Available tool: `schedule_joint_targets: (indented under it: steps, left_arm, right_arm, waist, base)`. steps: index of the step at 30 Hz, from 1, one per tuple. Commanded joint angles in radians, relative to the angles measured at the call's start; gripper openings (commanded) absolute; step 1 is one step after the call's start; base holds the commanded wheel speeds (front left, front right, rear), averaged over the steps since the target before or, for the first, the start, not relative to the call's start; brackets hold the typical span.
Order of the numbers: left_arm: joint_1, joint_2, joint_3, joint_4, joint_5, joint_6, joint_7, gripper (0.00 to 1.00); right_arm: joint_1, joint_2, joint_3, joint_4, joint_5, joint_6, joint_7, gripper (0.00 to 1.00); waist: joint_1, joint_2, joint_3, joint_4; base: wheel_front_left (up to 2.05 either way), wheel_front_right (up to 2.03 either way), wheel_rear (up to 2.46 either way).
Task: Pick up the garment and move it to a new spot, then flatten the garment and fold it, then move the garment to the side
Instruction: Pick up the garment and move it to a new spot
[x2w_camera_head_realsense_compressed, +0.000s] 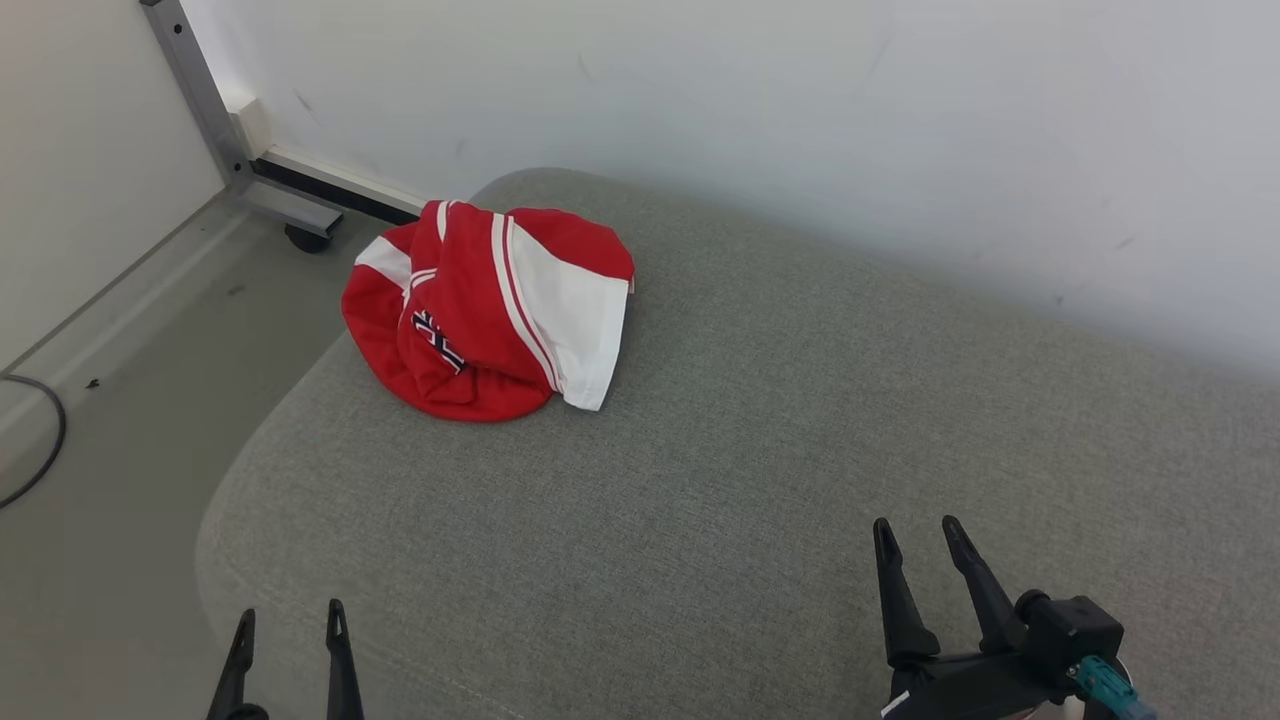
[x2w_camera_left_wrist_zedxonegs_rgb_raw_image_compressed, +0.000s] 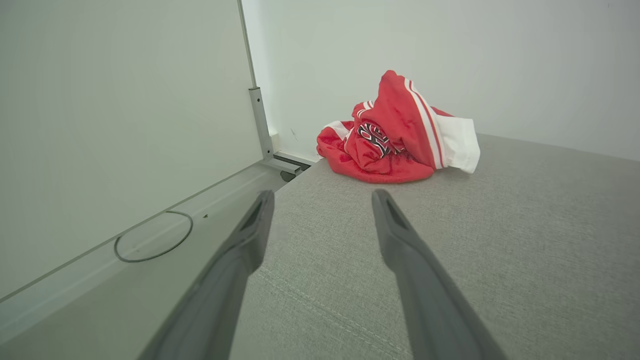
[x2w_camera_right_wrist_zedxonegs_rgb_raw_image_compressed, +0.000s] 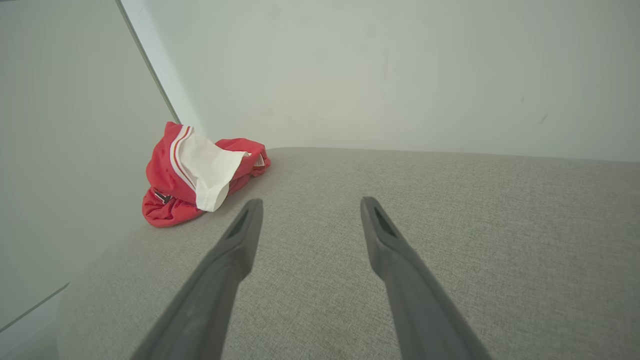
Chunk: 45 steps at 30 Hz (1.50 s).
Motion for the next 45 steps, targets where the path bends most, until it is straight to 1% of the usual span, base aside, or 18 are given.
schedule_joint_targets:
  steps: [1,4,8,11,13,18,23,28,29,31,33,37,38,39,42,45]
  left_arm:
    - [0.009,-0.002,0.005,-0.005,-0.007,0.006,-0.004,1.00]
    - [0.015,-0.005,0.016,-0.004,-0.013,0.020,-0.004,1.00]
    - [-0.006,-0.005,0.011,0.032,-0.015,0.016,-0.004,1.00]
    - [-0.045,-0.007,0.018,0.091,-0.036,0.006,-0.004,1.00]
    - [-0.122,0.010,0.005,0.156,-0.043,-0.023,-0.002,1.00]
    - [-0.337,0.041,-0.014,0.287,-0.065,-0.072,0.075,1.00]
    - [-0.545,0.090,0.019,0.416,-0.104,-0.091,0.149,1.00]
    - [-0.705,0.138,0.079,0.558,-0.187,-0.112,0.218,1.00]
    - [-0.705,0.138,0.079,0.558,-0.187,-0.112,0.218,1.00]
    - [-0.747,0.157,0.097,0.609,-0.218,-0.118,0.241,1.00]
    - [-0.776,0.182,0.098,0.656,-0.226,-0.126,0.269,1.00]
    - [-0.833,0.224,0.117,0.731,-0.272,-0.137,0.310,1.00]
    - [-0.844,0.225,0.115,0.742,-0.270,-0.139,0.311,1.00]
    - [-0.854,0.223,0.115,0.753,-0.274,-0.139,0.311,1.00]
    - [-0.887,0.245,0.118,0.783,-0.277,-0.130,0.316,1.00]
    - [-0.921,0.257,0.122,0.816,-0.279,-0.103,0.317,1.00]
  right_arm:
    - [-0.003,0.000,0.003,0.003,-0.004,-0.002,-0.001,1.00]
    - [-0.008,0.000,0.006,0.004,-0.003,-0.002,-0.001,1.00]
    - [0.001,0.000,0.002,0.003,0.000,-0.002,-0.001,1.00]
    - [0.016,0.000,-0.003,0.000,0.005,-0.002,-0.001,1.00]
    - [0.029,0.000,-0.012,-0.006,0.007,-0.002,-0.001,1.00]
    - [0.072,0.001,-0.039,-0.023,0.007,-0.002,-0.001,1.00]
    - [0.075,0.000,-0.021,-0.045,-0.028,-0.002,-0.001,1.00]
    - [0.054,0.000,-0.008,-0.064,-0.084,-0.002,-0.001,1.00]
    - [0.054,0.000,-0.008,-0.064,-0.084,-0.002,-0.001,1.00]
    - [0.043,0.000,0.000,-0.070,-0.102,-0.002,-0.001,1.00]
    - [0.031,0.000,0.013,-0.077,-0.117,-0.002,-0.001,1.00]
    - [0.017,0.000,0.028,-0.101,-0.143,-0.002,0.000,1.00]
    - [0.013,0.000,0.028,-0.108,-0.151,-0.002,0.001,1.00]
    - [0.012,0.000,0.028,-0.116,-0.154,-0.002,0.003,1.00]
    - [0.004,0.001,0.033,-0.144,-0.165,-0.002,0.011,1.00]
    - [0.009,0.001,0.034,-0.166,-0.169,-0.002,0.018,1.00]
  waist:
    - [0.0000,0.0000,0.001,0.001]
    - [0.0000,0.0000,0.000,0.000]
    - [0.0000,0.0000,-0.003,-0.002]
    - [0.0000,0.0000,-0.009,-0.007]
    - [0.0000,0.0000,-0.014,-0.011]
    - [0.0000,0.0000,-0.023,-0.019]
    - [0.0000,0.0000,0.033,-0.117]
    - [0.0000,0.0000,0.112,-0.234]
    - [0.0000,0.0000,0.112,-0.234]
    - [0.0000,0.0000,0.142,-0.279]
    - [0.0000,0.0000,0.169,-0.322]
    - [0.0000,0.0000,0.224,-0.387]
    - [0.0000,0.0000,0.237,-0.397]
    - [0.0000,0.0000,0.249,-0.406]
    - [0.0000,0.0000,0.291,-0.431]
    - [0.0000,0.0000,0.321,-0.452]
  base:
    - [0.00,0.00,0.00]
    - [0.00,0.00,0.00]
    - [0.00,0.00,0.00]
    - [0.00,0.00,0.00]
    - [0.00,0.00,0.00]
    - [0.00,0.00,0.00]
    - [0.00,0.00,0.00]
    - [0.00,0.00,0.00]
    - [0.00,0.00,0.00]
    - [0.00,0.00,0.00]
    - [0.00,0.00,0.00]
    - [0.00,0.00,0.00]
    - [0.00,0.00,0.00]
    - [0.00,0.00,0.00]
    - [0.00,0.00,0.00]
    - [0.00,0.00,0.00]
